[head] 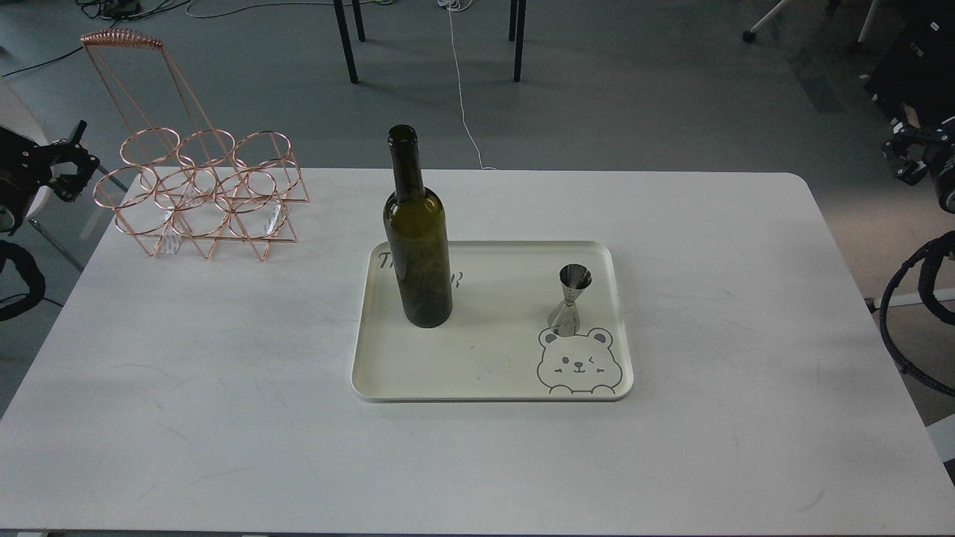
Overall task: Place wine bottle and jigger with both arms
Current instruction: 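Move the right gripper in from the side toward the tray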
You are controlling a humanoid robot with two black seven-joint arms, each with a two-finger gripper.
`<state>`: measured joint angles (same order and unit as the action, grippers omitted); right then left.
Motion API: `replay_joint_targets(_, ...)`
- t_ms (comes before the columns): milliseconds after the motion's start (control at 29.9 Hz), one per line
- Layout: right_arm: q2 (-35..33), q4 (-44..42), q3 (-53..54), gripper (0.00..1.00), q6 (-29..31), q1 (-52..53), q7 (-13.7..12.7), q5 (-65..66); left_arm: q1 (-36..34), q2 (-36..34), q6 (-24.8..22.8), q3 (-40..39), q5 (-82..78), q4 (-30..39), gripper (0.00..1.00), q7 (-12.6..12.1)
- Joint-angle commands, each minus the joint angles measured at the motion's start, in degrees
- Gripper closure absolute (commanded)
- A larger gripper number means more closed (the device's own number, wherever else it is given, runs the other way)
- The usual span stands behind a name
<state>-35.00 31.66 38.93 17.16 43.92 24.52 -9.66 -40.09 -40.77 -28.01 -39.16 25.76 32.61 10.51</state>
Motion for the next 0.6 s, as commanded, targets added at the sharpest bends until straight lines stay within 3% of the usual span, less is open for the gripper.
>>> replay_joint_targets(0,0.0,-0.3,-0.6,0.01,0.1,-0.4,0.0,0.2,-0.3,0.2,0.0,0.0,0.0,0.0,0.02,0.3)
replay_joint_targets(268,-1.6,6.6,-1.0,0.01,0.4,-2.4,0.0,0.5,-0.5,0.0,0.0,-0.3,0.1,0.1,0.02,0.5)
replay_joint_targets(469,-9.9,22.4,-3.2,0.01,-1.1,-4.8,0.6,9.2,-0.5,0.0,0.0,-0.1,0.0,0.4,0.02,0.1)
replay_joint_targets(569,-13.9,32.5,-3.6,0.01,-5.5,-8.0,1.1,14.4,-0.7,0.0,0.0,-0.3,0.0,0.4,0.02,0.2)
